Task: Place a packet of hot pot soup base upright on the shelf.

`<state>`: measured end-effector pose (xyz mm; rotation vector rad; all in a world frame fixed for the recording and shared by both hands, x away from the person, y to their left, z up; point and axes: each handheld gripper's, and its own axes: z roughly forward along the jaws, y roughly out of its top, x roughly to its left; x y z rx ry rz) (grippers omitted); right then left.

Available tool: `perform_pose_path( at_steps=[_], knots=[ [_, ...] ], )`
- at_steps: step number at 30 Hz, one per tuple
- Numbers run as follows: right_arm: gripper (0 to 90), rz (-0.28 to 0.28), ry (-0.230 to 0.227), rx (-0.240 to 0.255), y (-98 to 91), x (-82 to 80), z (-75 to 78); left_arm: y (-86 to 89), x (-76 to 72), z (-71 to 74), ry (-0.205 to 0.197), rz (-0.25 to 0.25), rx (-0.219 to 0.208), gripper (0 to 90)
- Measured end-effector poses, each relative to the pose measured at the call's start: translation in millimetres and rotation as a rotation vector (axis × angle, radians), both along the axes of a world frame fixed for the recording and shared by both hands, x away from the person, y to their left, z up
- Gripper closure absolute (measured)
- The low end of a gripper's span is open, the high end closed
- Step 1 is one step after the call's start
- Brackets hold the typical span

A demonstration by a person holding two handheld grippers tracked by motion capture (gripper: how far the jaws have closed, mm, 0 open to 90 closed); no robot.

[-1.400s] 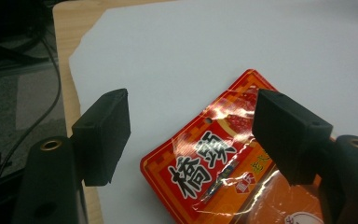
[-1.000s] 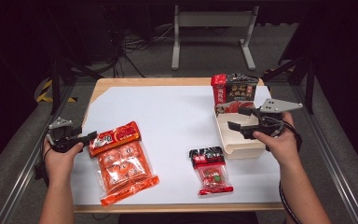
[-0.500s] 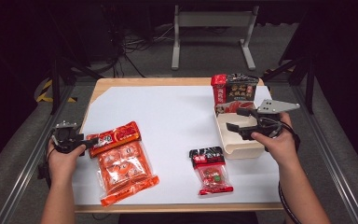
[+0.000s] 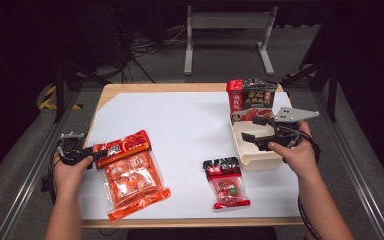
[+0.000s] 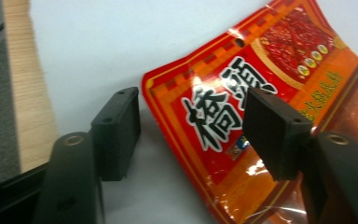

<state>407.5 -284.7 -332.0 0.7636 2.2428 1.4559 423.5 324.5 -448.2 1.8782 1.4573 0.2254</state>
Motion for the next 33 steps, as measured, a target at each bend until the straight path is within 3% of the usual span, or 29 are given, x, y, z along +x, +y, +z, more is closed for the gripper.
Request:
perform_pose_path(
  at_steps=[5, 11, 15, 19, 26, 33],
  knots=[
    [25.9, 0.0, 0.004, -0.004, 0.0, 0.1, -0.6, -5.1, 1.0, 1.1, -0.008, -0.05, -0.039, 44.0],
    [25.7, -0.001, 0.006, -0.006, 0.5, 0.7, -1.6, -6.6, 0.3, 1.7, -0.026, -0.069, -0.109, 51.7],
    [25.6, 0.001, 0.009, -0.007, 1.2, 1.1, -2.3, -9.1, 0.4, 1.1, -0.034, -0.078, -0.099, 53.8],
    [24.9, 0.004, 0.013, -0.007, 2.6, 1.5, -3.2, -11.0, 0.7, 0.3, -0.042, -0.088, -0.1, 62.6],
    [24.6, -0.005, 0.025, -0.009, 3.2, 2.7, -4.9, -17.1, 1.9, -1.7, -0.052, -0.096, -0.068, 69.4],
    [24.6, 0.001, 0.021, -0.011, 4.8, 2.1, -4.5, -20.3, 4.6, -7.8, -0.027, -0.089, -0.045, 80.1]
  ],
)
